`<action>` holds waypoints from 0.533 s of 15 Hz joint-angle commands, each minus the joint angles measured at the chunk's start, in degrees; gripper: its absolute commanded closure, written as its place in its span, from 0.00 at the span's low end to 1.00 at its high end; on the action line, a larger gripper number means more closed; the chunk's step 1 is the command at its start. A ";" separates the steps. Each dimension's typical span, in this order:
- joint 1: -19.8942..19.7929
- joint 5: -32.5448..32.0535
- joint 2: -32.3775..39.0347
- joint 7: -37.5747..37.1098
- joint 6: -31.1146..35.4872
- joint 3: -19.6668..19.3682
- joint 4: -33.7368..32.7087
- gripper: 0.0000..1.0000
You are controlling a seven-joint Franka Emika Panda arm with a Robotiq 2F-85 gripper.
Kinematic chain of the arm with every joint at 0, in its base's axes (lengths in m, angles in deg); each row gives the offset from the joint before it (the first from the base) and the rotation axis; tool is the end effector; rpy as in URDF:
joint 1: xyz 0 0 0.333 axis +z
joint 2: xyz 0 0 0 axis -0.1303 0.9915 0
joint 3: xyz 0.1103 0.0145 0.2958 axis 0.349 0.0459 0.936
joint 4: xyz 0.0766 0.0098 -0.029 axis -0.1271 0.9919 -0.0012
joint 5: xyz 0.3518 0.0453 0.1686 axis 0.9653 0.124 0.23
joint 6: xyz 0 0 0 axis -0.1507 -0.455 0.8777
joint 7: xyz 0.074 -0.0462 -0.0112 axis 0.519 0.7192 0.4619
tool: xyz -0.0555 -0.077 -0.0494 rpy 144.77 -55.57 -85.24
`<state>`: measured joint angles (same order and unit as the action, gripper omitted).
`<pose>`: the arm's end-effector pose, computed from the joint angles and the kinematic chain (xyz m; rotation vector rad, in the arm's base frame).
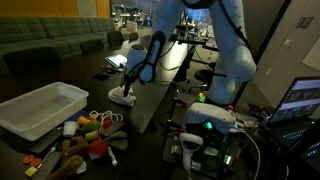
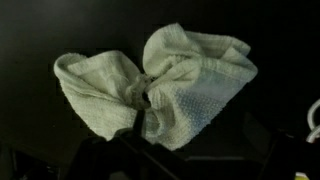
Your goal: Use the white cloth to push the items on the table to the left and then put the cloth in the dish
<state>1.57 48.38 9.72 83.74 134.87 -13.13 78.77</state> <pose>0.5207 -0.0208 0.1382 2.8953 0.5488 0.3720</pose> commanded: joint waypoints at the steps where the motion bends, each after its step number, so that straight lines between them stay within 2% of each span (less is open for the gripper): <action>1: 0.38 2.58 8.76 -1.01 -1.20 1.16 -9.72 0.00; 5: -0.58 4.41 14.78 -1.86 -3.51 1.28 -16.94 0.00; 8: -3.30 5.43 16.49 -1.79 -4.71 2.39 -20.01 0.00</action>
<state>1.05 52.60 23.88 82.16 131.74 -12.15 63.27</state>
